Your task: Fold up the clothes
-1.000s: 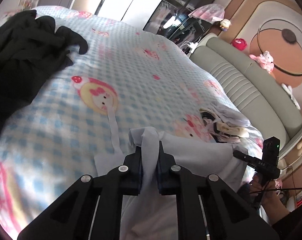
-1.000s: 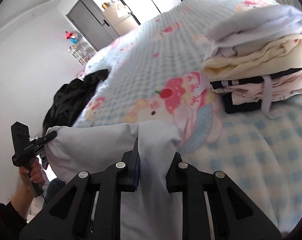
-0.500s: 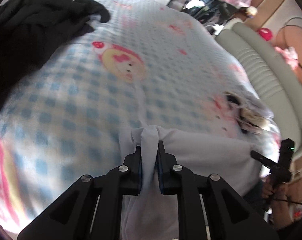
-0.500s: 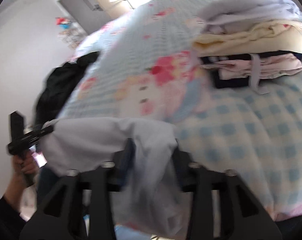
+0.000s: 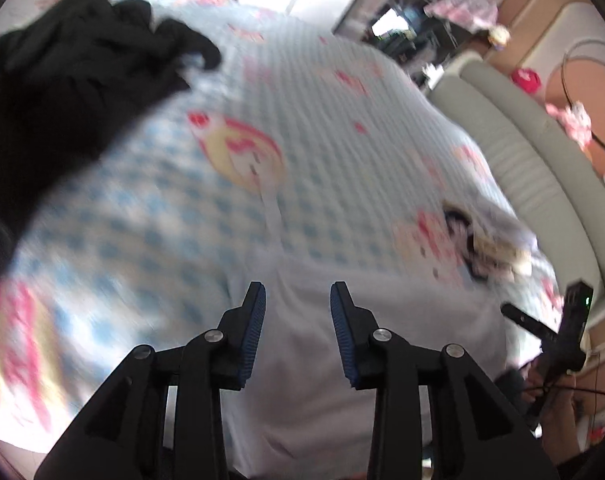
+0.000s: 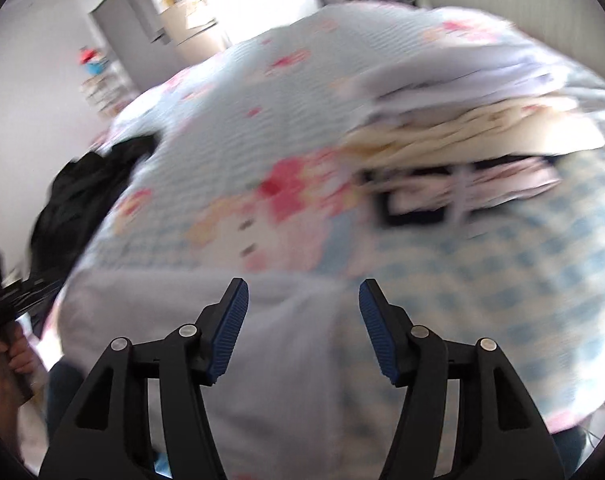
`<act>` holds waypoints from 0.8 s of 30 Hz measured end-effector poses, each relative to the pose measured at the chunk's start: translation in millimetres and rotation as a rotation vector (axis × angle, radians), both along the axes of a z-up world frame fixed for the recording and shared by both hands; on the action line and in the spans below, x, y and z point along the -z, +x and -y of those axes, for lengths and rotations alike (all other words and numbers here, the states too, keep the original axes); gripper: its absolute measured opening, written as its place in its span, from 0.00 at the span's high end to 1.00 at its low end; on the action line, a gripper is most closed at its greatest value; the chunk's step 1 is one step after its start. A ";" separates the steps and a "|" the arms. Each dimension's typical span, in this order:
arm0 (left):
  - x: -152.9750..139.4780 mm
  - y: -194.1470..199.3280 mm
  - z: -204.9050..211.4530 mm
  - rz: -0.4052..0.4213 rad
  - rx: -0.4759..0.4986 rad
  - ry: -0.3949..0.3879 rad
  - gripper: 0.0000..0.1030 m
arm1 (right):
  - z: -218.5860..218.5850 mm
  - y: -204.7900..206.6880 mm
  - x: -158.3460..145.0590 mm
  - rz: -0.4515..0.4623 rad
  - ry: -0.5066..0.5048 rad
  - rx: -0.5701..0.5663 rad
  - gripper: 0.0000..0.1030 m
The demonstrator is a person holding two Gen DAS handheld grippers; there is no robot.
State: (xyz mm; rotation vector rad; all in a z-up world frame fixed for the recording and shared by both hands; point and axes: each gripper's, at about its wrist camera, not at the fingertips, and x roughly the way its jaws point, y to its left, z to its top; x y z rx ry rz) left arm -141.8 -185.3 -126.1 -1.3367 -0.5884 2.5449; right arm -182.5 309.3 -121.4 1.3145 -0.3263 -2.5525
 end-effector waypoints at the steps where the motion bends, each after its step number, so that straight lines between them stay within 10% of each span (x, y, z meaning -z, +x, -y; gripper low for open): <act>1: 8.6 -0.2 -5.0 0.031 0.007 -0.017 0.67 | 7.7 1.4 4.9 0.011 -0.009 -0.031 0.42; 5: 31.3 -5.2 10.6 0.133 -0.105 -0.111 0.71 | 14.5 0.5 35.5 0.087 0.065 -0.018 0.44; 11: -7.8 28.1 24.6 0.032 -0.133 -0.032 0.72 | -51.4 23.3 25.3 0.113 -0.120 0.144 0.44; 22: 36.9 73.4 9.3 0.158 -0.051 0.180 0.63 | -19.5 72.3 43.5 0.168 -0.172 0.043 0.42; 24: 32.9 75.1 10.2 0.156 -0.074 0.081 0.63 | -17.6 75.9 49.8 0.174 -0.200 0.070 0.42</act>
